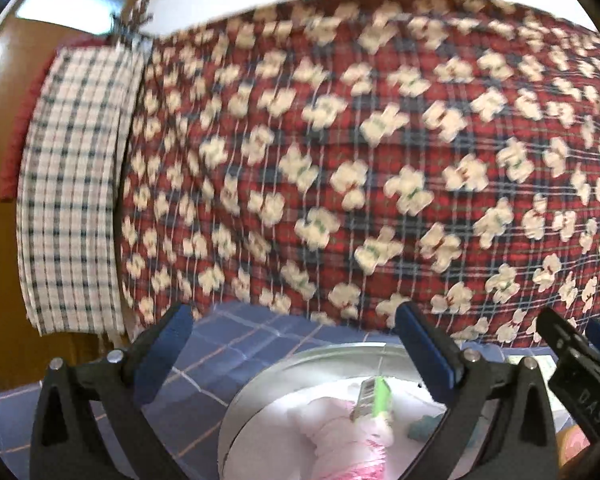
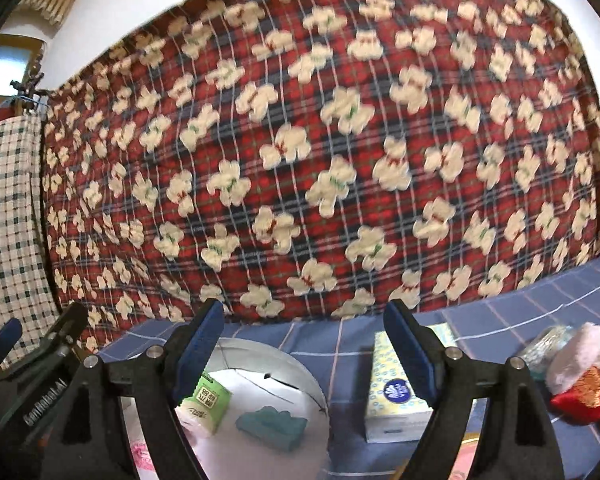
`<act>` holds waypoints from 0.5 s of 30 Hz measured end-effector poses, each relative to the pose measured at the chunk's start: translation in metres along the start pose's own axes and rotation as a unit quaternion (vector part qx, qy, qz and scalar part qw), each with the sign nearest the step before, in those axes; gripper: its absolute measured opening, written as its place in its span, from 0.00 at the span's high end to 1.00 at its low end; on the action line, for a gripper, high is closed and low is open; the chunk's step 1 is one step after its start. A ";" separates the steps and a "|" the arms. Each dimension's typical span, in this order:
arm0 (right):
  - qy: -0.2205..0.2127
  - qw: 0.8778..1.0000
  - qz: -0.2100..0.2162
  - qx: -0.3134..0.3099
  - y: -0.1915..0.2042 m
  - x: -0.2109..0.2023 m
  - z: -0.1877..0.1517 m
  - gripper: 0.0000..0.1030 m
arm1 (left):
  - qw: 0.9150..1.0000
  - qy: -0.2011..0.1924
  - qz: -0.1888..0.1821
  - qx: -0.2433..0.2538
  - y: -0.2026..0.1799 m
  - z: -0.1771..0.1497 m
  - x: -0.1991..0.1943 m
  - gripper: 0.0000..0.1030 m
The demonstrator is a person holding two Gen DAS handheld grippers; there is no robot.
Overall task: Organize soft objects
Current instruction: 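Open both grippers to drop the towel roll and green pack into the tin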
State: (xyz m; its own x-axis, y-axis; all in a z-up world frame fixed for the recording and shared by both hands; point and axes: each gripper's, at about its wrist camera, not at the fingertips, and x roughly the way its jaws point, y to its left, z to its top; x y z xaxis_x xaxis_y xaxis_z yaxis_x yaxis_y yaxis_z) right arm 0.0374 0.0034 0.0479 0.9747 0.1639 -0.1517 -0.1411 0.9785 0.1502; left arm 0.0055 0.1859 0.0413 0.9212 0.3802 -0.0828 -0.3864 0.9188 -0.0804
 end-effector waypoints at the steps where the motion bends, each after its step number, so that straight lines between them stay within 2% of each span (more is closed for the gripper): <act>1: -0.008 1.000 -0.002 -0.004 -0.001 -0.007 -0.001 0.13 | 1.000 -0.012 -0.009 0.003 -0.003 -0.001 -0.007 0.00; 4: -0.020 1.000 -0.015 -0.018 -0.006 -0.022 -0.003 0.12 | 0.999 -0.028 -0.033 0.003 -0.010 -0.006 -0.024 0.01; 6: -0.023 0.999 -0.019 -0.026 -0.015 -0.034 -0.005 0.12 | 0.998 -0.020 -0.059 -0.002 -0.012 -0.007 -0.028 0.00; 10: -0.024 0.998 -0.031 -0.050 -0.028 -0.049 -0.009 0.12 | 0.997 -0.016 -0.070 0.003 -0.022 -0.011 -0.038 0.00; 15: 0.013 0.998 -0.039 -0.050 -0.048 -0.050 -0.014 0.11 | 0.996 -0.005 -0.089 0.024 -0.039 -0.021 -0.053 0.00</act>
State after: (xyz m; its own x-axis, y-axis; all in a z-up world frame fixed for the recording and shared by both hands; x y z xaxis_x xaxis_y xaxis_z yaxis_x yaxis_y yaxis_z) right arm -0.0071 -0.0499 0.0350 0.9788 0.0883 -0.1851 -0.0825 0.9958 0.0388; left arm -0.0294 0.1279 0.0279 0.9754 0.2119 -0.0605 -0.2148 0.9756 -0.0461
